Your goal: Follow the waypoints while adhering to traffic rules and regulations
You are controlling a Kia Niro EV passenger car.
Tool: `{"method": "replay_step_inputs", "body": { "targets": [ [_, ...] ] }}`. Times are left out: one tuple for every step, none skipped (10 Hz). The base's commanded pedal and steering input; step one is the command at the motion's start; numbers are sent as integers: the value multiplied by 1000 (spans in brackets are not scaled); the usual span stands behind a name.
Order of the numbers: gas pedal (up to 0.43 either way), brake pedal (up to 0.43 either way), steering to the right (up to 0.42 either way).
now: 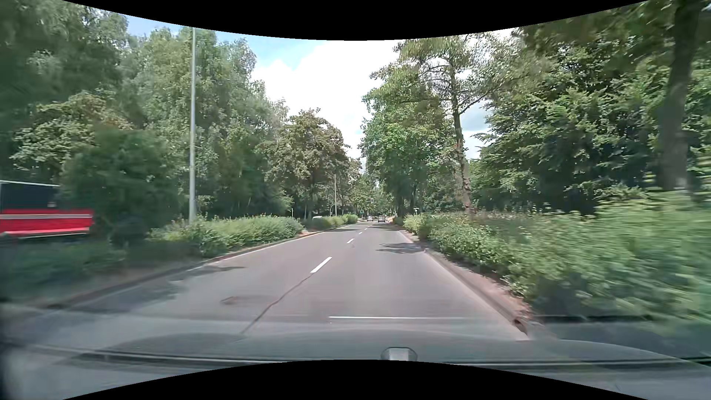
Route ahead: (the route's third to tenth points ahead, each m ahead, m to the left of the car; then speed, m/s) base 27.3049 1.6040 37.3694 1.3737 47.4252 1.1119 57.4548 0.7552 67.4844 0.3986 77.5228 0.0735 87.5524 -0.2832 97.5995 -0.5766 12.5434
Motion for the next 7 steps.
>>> {"method": "replay_step_inputs", "body": {
  "targets": [
    [169, 18, 8],
    [169, 18, 7],
    [169, 18, 7],
    [169, 18, 7],
    [169, 18, 7],
    [169, 18, 6],
    [169, 18, 6]
  ]
}}
